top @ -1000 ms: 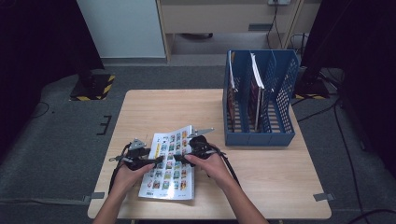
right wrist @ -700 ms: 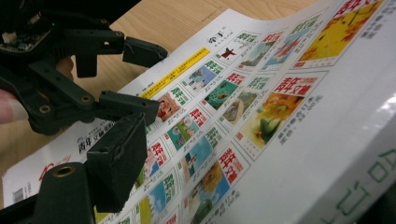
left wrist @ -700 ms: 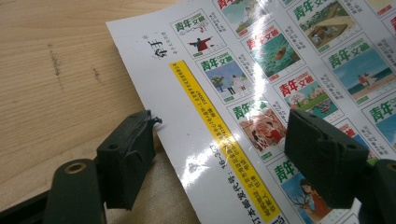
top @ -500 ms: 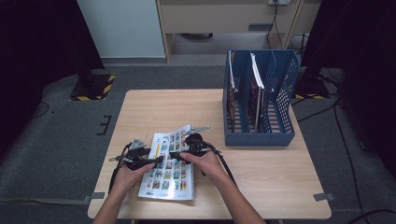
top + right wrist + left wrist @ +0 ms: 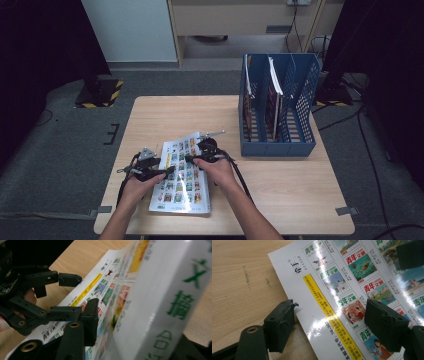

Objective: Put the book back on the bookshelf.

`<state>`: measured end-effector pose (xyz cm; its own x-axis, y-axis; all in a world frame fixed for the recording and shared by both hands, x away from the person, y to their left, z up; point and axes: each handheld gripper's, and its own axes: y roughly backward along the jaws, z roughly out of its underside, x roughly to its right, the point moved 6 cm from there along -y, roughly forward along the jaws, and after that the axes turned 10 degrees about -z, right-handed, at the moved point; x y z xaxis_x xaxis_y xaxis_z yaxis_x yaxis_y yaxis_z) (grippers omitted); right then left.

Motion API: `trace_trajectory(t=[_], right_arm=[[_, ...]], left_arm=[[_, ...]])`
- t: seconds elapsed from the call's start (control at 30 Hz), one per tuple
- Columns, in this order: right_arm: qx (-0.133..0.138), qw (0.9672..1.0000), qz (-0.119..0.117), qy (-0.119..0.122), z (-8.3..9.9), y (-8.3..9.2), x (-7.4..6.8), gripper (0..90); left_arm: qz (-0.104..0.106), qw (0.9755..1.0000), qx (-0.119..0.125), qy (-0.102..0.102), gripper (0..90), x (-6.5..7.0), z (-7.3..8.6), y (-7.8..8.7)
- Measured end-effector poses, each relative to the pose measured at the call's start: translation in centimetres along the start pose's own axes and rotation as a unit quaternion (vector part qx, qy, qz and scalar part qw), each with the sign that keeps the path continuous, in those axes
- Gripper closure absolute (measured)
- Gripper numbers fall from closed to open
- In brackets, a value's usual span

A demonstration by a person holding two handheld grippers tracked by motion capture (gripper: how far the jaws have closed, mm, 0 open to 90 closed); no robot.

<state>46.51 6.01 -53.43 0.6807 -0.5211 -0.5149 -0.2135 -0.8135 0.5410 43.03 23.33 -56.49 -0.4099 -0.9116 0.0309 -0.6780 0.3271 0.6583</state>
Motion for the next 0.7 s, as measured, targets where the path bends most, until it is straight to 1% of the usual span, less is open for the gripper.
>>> trace_trajectory(t=[0.07,0.1,0.13,0.17,0.2,0.23,0.27,0.4,0.43,0.47,0.5,0.53,0.57,0.67,0.7], right_arm=[[0.01,0.9999,-0.002,0.001,-0.4,0.3,-0.1,67.7],[0.015,0.9999,0.0,0.007,-0.6,0.4,-0.2,68.2],[0.015,0.9999,0.0,0.007,-0.6,0.4,-0.2,68.2],[0.018,0.9997,0.004,0.019,-0.8,0.7,-0.4,68.9],[0.018,0.9997,0.004,0.019,-0.8,0.7,-0.4,68.9],[0.021,0.9992,0.009,0.033,-1.1,0.9,-0.5,69.4],[0.023,0.999,0.01,0.037,-1.1,1.1,-0.7,69.6],[0.036,0.9973,0.025,0.06,-1.6,1.7,-0.9,70.1],[0.037,0.9968,0.028,0.065,-1.7,1.9,-0.9,70.3],[0.037,0.9968,0.028,0.065,-1.7,1.9,-0.9,70.3],[0.043,0.9959,0.033,0.072,-1.9,2.2,-0.9,70.5],[0.046,0.9953,0.035,0.077,-2.0,2.4,-0.9,70.6],[0.049,0.9949,0.038,0.08,-2.0,2.6,-0.9,70.7],[0.056,0.9936,0.045,0.087,-2.3,3.1,-0.9,70.8],[0.056,0.9936,0.045,0.087,-2.3,3.1,-0.9,70.8]], left_arm=[[0.001,1.0,0.001,0.004,23.6,-0.1,0.0,0.1],[0.007,0.9999,0.006,0.01,23.6,-0.1,-0.2,0.1],[0.007,0.9999,0.006,0.01,23.6,-0.1,-0.2,0.1],[0.013,0.9997,0.012,0.019,23.8,-0.1,-0.3,0.1],[0.013,0.9997,0.012,0.019,23.8,-0.1,-0.3,0.1],[0.022,0.9992,0.017,0.027,23.6,-0.1,-0.4,0.1],[0.026,0.999,0.017,0.031,23.3,-0.1,-0.4,0.1],[0.032,0.999,0.008,0.032,20.4,-0.1,-0.2,-0.1],[0.036,0.9989,0.002,0.031,20.2,0.0,-0.1,-0.2],[0.036,0.9989,0.002,0.031,19.6,0.0,-0.1,-0.2],[0.042,0.9987,-0.001,0.03,19.2,0.1,0.0,-0.2],[0.042,0.9987,-0.001,0.03,18.8,0.1,0.0,-0.2],[0.05,0.9984,-0.003,0.026,18.7,0.4,0.0,-0.3],[0.064,0.9977,-0.007,0.022,18.0,0.9,0.1,-0.4],[0.064,0.9977,-0.007,0.022,18.0,0.9,0.1,-0.4]])
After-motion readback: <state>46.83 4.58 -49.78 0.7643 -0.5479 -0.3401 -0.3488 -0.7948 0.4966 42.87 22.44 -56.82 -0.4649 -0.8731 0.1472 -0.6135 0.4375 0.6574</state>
